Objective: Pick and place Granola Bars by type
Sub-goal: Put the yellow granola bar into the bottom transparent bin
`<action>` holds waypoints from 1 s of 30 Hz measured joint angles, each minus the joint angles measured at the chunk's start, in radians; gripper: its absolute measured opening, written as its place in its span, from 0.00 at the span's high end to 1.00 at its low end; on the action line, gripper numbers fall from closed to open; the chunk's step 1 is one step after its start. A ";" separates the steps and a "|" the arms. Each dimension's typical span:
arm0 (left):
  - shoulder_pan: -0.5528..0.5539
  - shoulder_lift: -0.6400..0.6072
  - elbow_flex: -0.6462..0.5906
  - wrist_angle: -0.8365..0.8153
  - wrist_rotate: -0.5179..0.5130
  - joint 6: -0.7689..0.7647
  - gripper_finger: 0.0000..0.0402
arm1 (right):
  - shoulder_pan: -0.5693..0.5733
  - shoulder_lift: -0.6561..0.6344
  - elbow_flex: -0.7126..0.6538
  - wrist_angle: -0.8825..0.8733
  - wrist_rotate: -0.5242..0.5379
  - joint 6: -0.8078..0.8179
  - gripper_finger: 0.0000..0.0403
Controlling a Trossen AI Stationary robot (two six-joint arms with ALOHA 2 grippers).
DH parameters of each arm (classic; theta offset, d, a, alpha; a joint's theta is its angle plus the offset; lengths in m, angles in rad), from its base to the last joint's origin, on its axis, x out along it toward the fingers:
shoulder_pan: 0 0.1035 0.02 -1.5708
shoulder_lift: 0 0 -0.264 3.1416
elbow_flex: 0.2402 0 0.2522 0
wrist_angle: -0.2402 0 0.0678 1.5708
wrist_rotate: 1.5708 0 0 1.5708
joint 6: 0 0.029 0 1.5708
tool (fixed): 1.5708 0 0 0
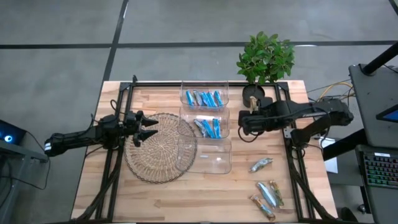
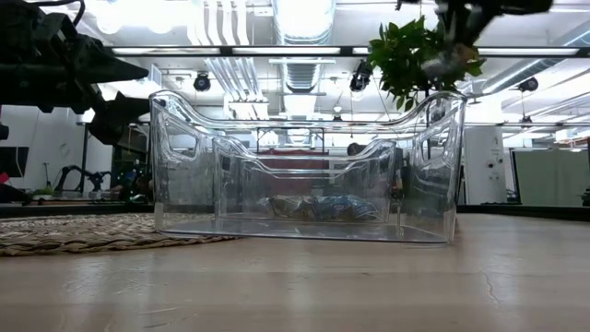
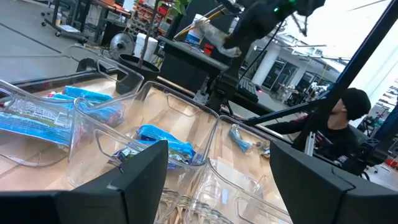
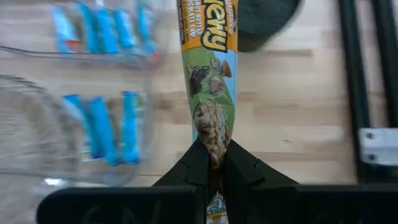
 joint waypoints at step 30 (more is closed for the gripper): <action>0.000 0.000 0.000 0.000 0.000 0.000 0.35 | 0.205 0.743 0.675 0.012 -0.241 0.354 0.97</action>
